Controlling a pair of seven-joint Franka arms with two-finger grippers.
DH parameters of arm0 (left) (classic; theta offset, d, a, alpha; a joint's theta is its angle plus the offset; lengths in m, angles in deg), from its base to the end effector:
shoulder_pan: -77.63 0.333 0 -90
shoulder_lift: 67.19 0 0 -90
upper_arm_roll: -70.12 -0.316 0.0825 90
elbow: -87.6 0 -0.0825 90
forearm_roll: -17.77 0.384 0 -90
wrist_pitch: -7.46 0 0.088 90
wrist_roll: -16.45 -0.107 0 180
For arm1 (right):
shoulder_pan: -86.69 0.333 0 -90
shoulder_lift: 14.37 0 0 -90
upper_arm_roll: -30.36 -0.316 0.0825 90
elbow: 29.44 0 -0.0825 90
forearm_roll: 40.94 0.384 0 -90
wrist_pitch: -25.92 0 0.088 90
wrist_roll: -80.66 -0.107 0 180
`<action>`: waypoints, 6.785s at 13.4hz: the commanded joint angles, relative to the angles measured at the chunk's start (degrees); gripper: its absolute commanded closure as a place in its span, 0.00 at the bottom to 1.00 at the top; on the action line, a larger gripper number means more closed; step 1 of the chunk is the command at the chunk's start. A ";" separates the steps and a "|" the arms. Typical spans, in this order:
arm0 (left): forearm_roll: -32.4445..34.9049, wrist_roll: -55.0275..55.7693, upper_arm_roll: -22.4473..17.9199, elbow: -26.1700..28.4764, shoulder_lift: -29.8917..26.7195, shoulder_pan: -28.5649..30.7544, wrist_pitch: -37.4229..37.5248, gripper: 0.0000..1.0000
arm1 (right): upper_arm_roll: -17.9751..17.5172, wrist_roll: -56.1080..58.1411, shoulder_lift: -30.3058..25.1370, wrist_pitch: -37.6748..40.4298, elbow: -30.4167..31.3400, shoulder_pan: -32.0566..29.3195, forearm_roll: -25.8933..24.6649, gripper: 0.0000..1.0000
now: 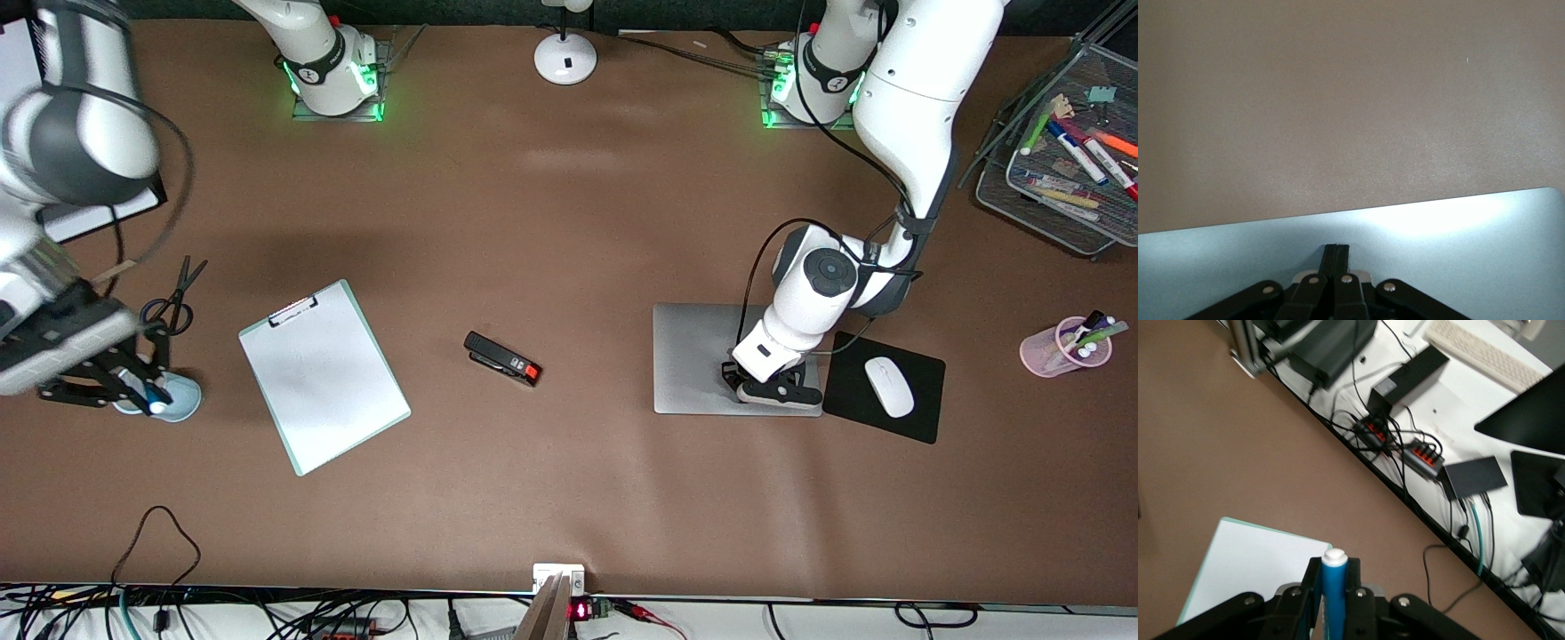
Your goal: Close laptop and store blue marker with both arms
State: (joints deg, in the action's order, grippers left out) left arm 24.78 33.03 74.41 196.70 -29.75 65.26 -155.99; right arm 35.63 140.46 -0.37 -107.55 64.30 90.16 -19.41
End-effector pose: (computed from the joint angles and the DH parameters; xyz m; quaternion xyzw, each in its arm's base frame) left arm 0.6251 -0.1906 0.1832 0.9879 -0.0451 0.1437 0.0381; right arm 0.6733 -0.0088 0.5247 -0.8834 -0.3853 -0.2661 0.0166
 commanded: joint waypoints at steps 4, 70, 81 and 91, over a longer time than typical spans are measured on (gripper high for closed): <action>1.34 1.00 -1.21 -1.44 1.41 -0.99 -0.02 0.96 | -0.26 23.48 0.23 13.65 -3.47 -8.91 14.65 1.00; -6.48 -20.80 -1.92 -13.04 -37.00 10.61 69.67 0.00 | -0.87 74.85 42.86 43.91 -27.73 -34.24 39.98 0.01; -6.48 -20.09 -2.01 -12.95 -37.00 10.34 69.94 0.00 | -0.70 52.90 28.91 50.06 -27.73 -31.61 29.79 0.00; -6.56 -20.36 -2.01 -12.95 -36.91 10.52 69.85 0.00 | -0.61 25.31 17.30 51.91 -27.73 -19.31 18.81 0.00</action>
State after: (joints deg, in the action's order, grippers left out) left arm 18.54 13.67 72.58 183.92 -66.19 75.72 -86.90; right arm 34.86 170.64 19.29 -55.67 35.58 68.10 1.81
